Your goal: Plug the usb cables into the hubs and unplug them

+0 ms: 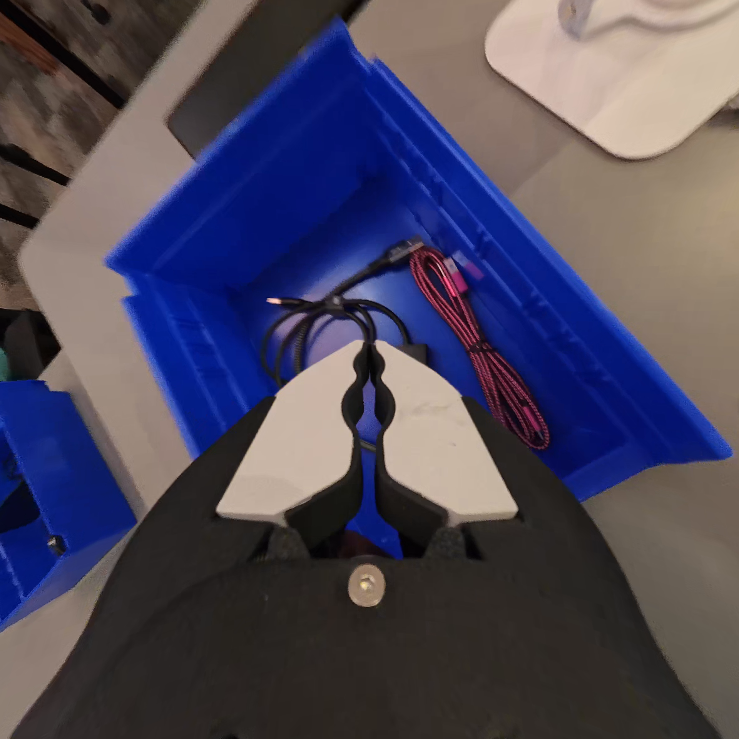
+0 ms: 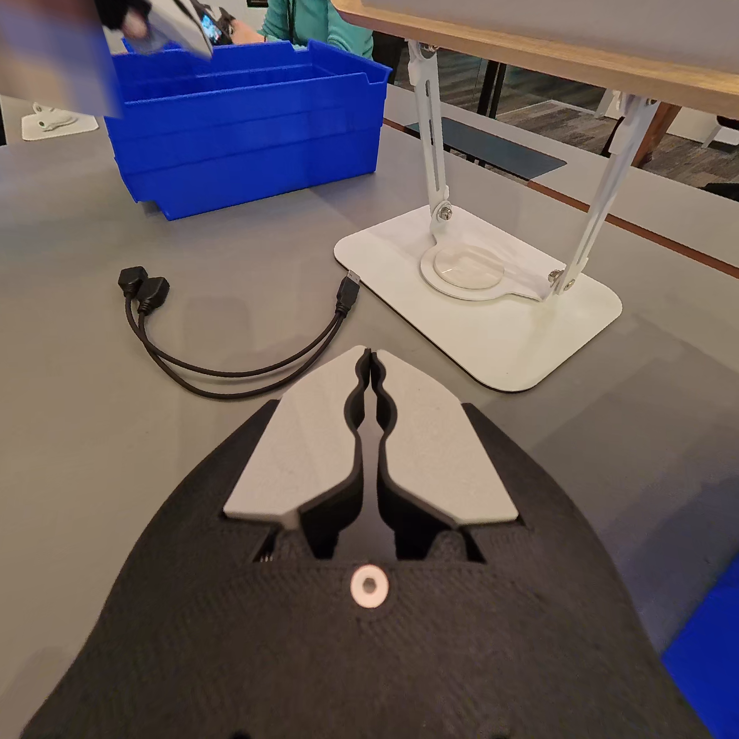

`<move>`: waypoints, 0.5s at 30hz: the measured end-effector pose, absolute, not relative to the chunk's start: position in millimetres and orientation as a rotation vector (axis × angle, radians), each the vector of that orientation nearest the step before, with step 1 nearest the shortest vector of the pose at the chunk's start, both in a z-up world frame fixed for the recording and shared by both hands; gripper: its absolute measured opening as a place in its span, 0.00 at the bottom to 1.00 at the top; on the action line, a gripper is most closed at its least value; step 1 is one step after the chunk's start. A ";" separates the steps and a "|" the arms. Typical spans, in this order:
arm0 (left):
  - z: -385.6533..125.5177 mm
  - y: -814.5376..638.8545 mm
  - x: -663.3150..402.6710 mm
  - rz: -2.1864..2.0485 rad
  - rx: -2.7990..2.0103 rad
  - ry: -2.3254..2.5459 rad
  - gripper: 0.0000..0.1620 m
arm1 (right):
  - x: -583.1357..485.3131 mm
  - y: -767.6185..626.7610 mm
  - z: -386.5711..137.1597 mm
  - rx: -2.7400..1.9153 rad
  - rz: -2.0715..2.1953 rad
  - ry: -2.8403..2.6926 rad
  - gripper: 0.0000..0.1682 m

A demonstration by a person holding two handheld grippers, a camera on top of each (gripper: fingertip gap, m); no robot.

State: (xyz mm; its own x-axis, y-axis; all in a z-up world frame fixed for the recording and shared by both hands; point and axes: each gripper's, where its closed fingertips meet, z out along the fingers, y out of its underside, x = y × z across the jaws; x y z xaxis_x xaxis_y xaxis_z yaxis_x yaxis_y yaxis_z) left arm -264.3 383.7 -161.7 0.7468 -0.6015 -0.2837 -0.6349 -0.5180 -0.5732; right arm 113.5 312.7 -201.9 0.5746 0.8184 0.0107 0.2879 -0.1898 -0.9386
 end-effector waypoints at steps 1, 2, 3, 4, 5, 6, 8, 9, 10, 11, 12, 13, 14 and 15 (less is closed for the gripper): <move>-176.9 379.5 -261.2 0.065 -2.306 0.962 0.00 | 113.5 312.6 -201.8 -1.748 0.627 -0.917 0.00; -193.4 375.6 -259.5 0.057 -2.358 0.991 0.00 | 113.4 312.5 -201.8 -1.748 0.627 -0.918 0.00; -204.1 378.0 -260.6 0.084 -2.372 0.989 0.00 | 113.3 312.4 -201.8 -1.748 0.627 -0.919 0.00; -214.1 378.3 -261.4 0.092 -2.398 0.995 0.02 | 113.4 312.4 -201.8 -1.748 0.627 -0.918 0.00; -226.8 373.6 -261.6 0.065 -2.465 1.008 0.11 | 113.6 312.4 -201.7 -1.748 0.628 -0.916 0.00; -239.5 367.8 -263.8 0.042 -2.544 1.023 0.18 | 113.7 312.4 -201.8 -1.749 0.629 -0.915 0.00; -254.3 369.2 -271.9 0.077 -2.592 1.038 0.28 | 113.7 312.4 -201.5 -1.748 0.630 -0.915 0.00; -260.9 366.2 -272.3 0.046 -2.628 1.041 0.28 | 113.7 312.2 -201.1 -1.747 0.632 -0.914 0.00; -267.0 364.5 -274.9 0.049 -2.659 1.045 0.29 | 113.7 312.1 -200.6 -1.745 0.634 -0.914 0.00; -267.0 366.6 -272.9 0.016 -2.650 1.028 0.27 | 113.7 312.0 -200.1 -1.744 0.636 -0.913 0.00; -268.9 365.0 -273.5 -0.002 -2.669 1.034 0.22 | 113.6 311.9 -199.8 -1.743 0.638 -0.913 0.00; -268.9 365.5 -272.5 -0.019 -2.669 1.038 0.21 | 113.4 311.9 -199.9 -1.744 0.639 -0.914 0.00; -268.8 365.7 -272.7 -0.022 -2.671 1.048 0.21 | 113.3 311.7 -199.8 -1.744 0.639 -0.915 0.00; -268.8 365.6 -272.9 -0.020 -2.674 1.056 0.21 | 113.4 311.6 -199.5 -1.742 0.639 -0.915 0.00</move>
